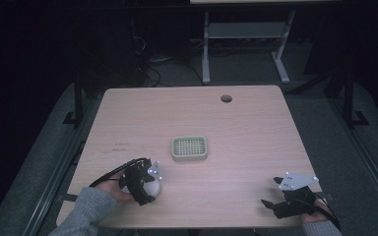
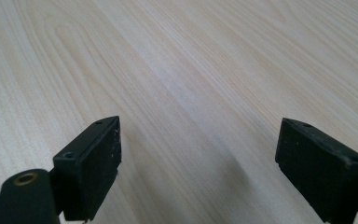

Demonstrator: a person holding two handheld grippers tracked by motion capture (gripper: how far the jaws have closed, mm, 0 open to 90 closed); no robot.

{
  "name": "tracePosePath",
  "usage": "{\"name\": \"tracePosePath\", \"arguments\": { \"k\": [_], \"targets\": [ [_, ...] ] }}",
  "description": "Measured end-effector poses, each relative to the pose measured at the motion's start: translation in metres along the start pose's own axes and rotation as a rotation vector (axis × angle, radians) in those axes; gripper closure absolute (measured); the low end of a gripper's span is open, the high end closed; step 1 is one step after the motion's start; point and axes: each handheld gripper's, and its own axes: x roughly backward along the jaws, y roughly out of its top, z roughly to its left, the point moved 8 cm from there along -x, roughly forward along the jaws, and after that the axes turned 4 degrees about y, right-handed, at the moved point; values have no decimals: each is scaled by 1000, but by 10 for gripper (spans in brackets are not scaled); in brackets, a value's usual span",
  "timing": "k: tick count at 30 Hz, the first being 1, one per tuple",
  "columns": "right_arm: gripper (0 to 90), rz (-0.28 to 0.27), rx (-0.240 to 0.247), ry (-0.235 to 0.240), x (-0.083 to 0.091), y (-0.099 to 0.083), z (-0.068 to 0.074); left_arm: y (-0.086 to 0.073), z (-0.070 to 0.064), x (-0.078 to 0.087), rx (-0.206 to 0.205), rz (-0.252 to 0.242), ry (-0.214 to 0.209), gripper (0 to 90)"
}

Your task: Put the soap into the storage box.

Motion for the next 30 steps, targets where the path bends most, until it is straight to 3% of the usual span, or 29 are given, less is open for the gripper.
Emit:
{"name": "tracePosePath", "arguments": {
  "k": [8,13,30],
  "targets": [
    [138,0,1,2,0,0,0,0,0,-4,2,15,-12,177],
    [138,-1,0,1,0,0,0,0,-1,-3,-8,8,-26,231],
    [138,-6,8,2,0,1,0,-1,-5,-1,2,3,-50,237]
  ]
}}
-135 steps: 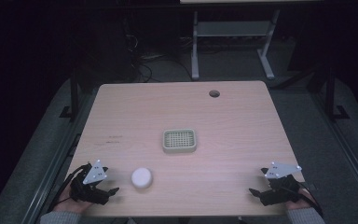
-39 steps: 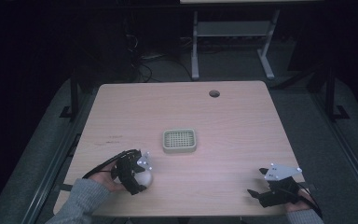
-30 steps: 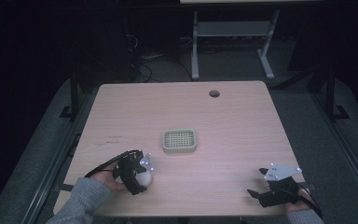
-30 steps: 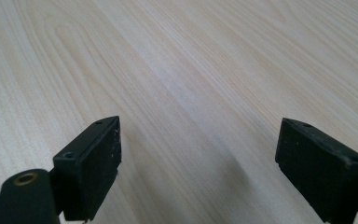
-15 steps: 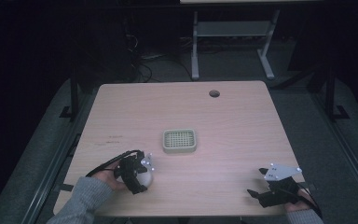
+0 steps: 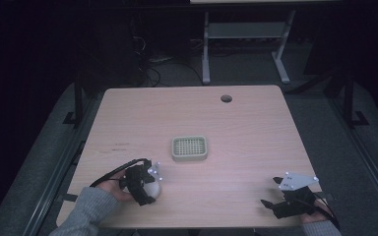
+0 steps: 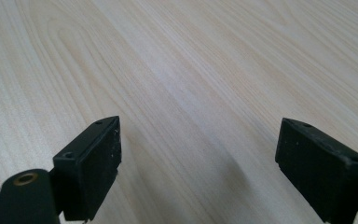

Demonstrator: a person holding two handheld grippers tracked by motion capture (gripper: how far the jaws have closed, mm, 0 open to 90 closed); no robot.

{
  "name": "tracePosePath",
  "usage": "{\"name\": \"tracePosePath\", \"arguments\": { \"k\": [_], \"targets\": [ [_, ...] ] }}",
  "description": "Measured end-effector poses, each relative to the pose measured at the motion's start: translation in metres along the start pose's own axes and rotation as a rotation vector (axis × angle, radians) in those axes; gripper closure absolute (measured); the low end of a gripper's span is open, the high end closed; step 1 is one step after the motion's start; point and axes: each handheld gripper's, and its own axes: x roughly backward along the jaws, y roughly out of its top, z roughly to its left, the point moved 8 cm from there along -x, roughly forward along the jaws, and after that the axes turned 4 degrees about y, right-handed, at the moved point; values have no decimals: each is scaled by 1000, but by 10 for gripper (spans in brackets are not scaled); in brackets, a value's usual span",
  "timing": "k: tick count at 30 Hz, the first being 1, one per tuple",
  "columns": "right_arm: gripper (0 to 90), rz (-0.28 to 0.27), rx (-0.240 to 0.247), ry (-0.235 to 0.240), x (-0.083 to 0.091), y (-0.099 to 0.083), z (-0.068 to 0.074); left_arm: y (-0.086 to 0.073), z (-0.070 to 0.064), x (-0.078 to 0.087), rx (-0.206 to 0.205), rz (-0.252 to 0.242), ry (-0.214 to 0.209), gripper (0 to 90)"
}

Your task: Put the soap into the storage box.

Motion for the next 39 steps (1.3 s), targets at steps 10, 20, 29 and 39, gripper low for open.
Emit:
{"name": "tracePosePath", "arguments": {
  "k": [10,20,29,39],
  "targets": [
    [138,-6,-12,1,0,0,0,5,0,4,-4,-17,-7,237],
    [138,-12,-9,6,-1,1,0,12,2,9,-15,-18,-18,237],
    [138,-16,-12,12,-1,2,0,18,3,12,-21,-19,-26,237],
    [138,-22,-10,17,-3,3,-1,24,8,16,-30,-8,-23,238]
  ]
}}
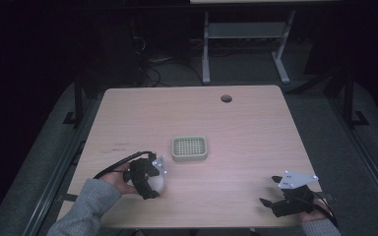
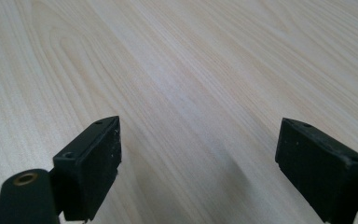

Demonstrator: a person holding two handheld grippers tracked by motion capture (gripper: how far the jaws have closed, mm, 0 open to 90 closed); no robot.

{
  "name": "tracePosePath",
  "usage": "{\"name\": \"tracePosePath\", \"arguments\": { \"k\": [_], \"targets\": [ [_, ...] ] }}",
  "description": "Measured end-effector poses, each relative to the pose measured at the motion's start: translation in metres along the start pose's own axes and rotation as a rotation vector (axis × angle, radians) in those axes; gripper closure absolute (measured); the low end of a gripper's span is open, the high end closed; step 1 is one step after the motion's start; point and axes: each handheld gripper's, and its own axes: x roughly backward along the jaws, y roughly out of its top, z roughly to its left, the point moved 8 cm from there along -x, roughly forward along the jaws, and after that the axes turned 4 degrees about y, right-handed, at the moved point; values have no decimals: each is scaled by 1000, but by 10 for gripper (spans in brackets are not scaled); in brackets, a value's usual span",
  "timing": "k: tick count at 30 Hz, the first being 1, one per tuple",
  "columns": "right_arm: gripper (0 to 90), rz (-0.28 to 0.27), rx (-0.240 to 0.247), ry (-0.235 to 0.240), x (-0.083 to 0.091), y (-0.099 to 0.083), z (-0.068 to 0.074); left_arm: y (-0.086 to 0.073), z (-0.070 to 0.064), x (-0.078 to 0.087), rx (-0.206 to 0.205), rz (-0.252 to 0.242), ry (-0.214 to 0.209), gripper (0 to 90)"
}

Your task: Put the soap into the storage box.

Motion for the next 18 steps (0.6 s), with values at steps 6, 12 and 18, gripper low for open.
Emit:
{"name": "tracePosePath", "arguments": {
  "k": [6,12,18],
  "targets": [
    [138,-4,-6,-2,1,-1,-1,6,3,-1,-11,-1,-9,238],
    [138,-8,-13,-3,2,-1,-1,9,7,0,-11,5,-14,238],
    [138,-11,-12,-5,2,0,-1,13,12,0,-9,7,-19,238]
  ]
}}
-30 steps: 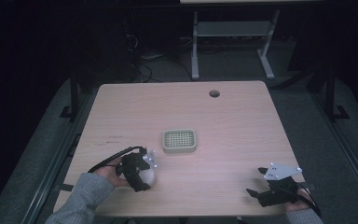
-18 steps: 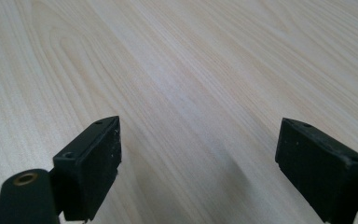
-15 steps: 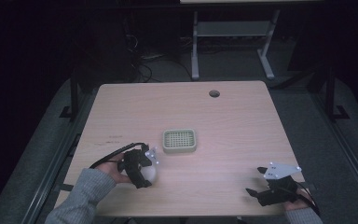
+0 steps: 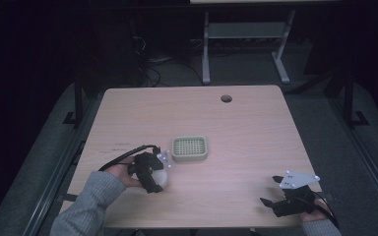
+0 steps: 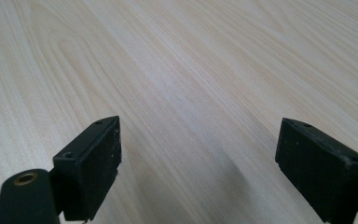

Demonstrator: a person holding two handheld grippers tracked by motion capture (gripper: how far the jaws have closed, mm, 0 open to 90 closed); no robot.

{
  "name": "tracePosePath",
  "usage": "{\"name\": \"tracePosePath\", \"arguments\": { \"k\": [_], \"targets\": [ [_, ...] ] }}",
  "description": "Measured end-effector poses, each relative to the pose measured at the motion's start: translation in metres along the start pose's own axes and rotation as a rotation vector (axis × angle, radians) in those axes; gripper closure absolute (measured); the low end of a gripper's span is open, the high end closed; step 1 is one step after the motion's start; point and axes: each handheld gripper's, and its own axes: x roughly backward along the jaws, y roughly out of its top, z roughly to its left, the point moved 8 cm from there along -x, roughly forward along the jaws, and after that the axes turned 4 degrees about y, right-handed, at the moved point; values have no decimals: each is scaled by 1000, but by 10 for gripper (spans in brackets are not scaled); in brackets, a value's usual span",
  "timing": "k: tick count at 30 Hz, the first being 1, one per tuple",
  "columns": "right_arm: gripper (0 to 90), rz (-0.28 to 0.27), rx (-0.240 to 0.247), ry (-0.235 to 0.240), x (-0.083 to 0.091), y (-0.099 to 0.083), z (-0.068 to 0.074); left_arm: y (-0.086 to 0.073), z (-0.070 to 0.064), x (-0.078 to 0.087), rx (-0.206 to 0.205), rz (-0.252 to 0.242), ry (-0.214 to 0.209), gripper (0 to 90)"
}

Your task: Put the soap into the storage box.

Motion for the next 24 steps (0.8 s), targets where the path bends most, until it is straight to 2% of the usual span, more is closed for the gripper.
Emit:
{"name": "tracePosePath", "arguments": {
  "k": [5,13,14,15,18,21,24],
  "targets": [
    [138,-2,-2,0,0,0,0,4,2,1,2,0,-1,238],
    [138,-5,4,-2,1,1,0,15,7,4,-20,16,-4,237],
    [138,-6,4,-3,1,1,0,16,8,5,-40,26,-5,238],
    [138,-6,4,-3,1,1,0,18,8,5,-25,16,-2,238],
    [138,-8,5,-5,1,1,0,22,10,5,-27,22,-12,238],
    [138,-12,4,-5,2,2,1,27,12,5,-45,39,-7,238],
    [138,-14,1,-4,2,2,1,32,15,7,-50,26,-7,238]
  ]
}}
